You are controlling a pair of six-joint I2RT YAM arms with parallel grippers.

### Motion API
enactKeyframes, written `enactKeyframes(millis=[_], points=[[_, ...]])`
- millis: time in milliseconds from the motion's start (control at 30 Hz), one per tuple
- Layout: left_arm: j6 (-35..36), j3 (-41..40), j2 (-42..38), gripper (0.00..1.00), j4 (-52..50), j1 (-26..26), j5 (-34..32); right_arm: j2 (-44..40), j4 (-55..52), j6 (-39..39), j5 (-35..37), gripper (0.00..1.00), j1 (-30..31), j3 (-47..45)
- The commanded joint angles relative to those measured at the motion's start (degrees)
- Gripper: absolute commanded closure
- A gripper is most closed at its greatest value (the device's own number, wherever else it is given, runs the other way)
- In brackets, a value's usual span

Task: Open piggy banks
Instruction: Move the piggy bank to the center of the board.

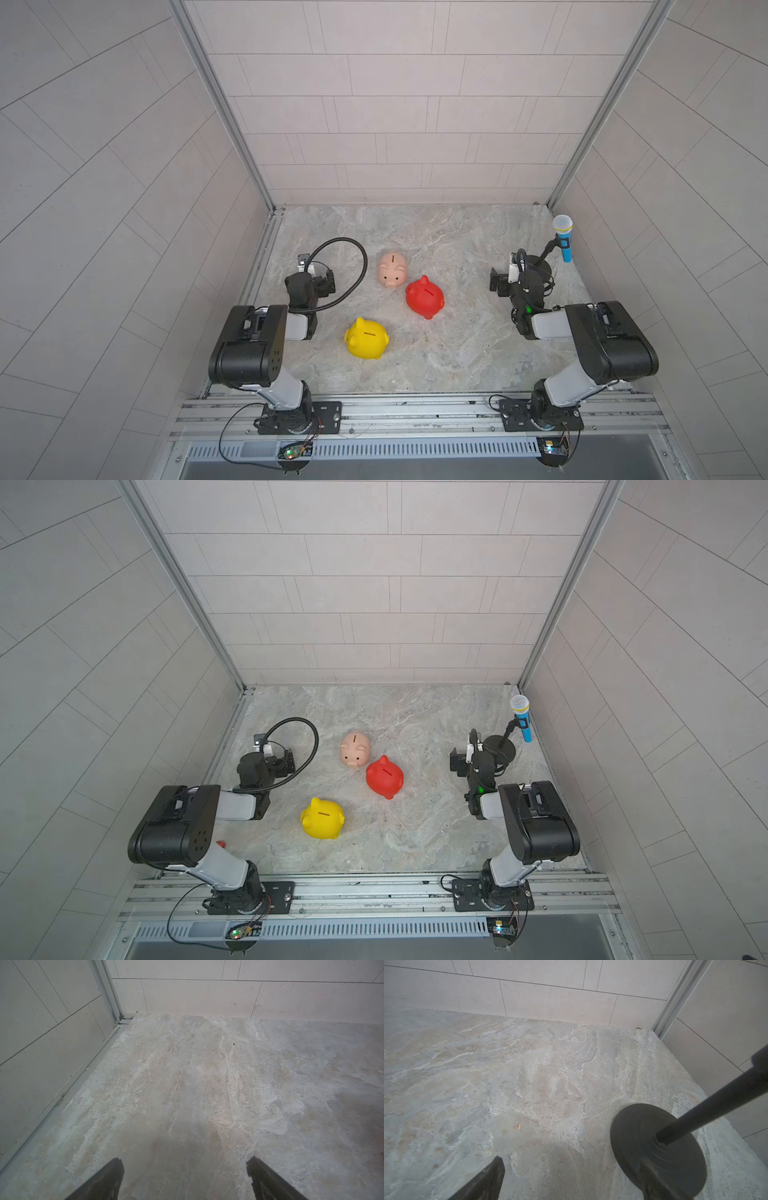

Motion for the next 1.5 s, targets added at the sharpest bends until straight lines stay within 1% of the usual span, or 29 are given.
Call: enactKeyframes(millis=[0, 867, 1000, 1067, 1200, 1300, 1367, 1400, 1467], points=[[0.2, 0.9, 0.0, 0.0, 0.7, 0.0, 0.4, 0.1, 1.3, -0.9, -0.3, 0.0, -0.2, -0.2], [0.3, 0.9, -0.1, 0.0, 0.8, -0.1, 0.5, -0.2, 1.9, -0.7, 0.1, 0.0, -0.2, -0.5], [-0.6, 0.2, -1.8, 0.0, 0.9, -0.1, -1.0, -2.8, 3.8, 0.4, 3.0, 0.0, -0.2, -2.6], [-0.7, 0.4, -4.1, 0.0, -1.5, -0.1, -1.7, -5.1, 2.5, 0.6, 4.1, 0.0, -0.2, -3.1], [-0.6, 3.5, -9.1, 0.0, -11.1, -0.4, -2.7, -10.1, -8.9, 0.6, 5.0, 0.0, -0.2, 0.8], [-0.6, 7.4, -12.1, 0.0, -20.1, -1.7, -5.3, -13.5, -15.5, 0.7, 6.2, 0.0, 0.2, 3.7], [-2.2, 10.5, -13.1, 0.0, -25.8, -2.6, -5.6, -16.1, -17.0, 4.4, 5.7, 0.0, 0.2, 4.9], [-4.4, 11.8, -13.4, 0.0, -27.6, -2.7, -5.3, -17.2, -17.4, 6.8, 4.9, 0.0, 0.2, 5.4], [-9.3, 13.7, -13.6, 0.0, -29.4, -2.8, -3.5, -18.3, -16.6, 14.6, 5.4, 0.0, 0.2, 6.1]])
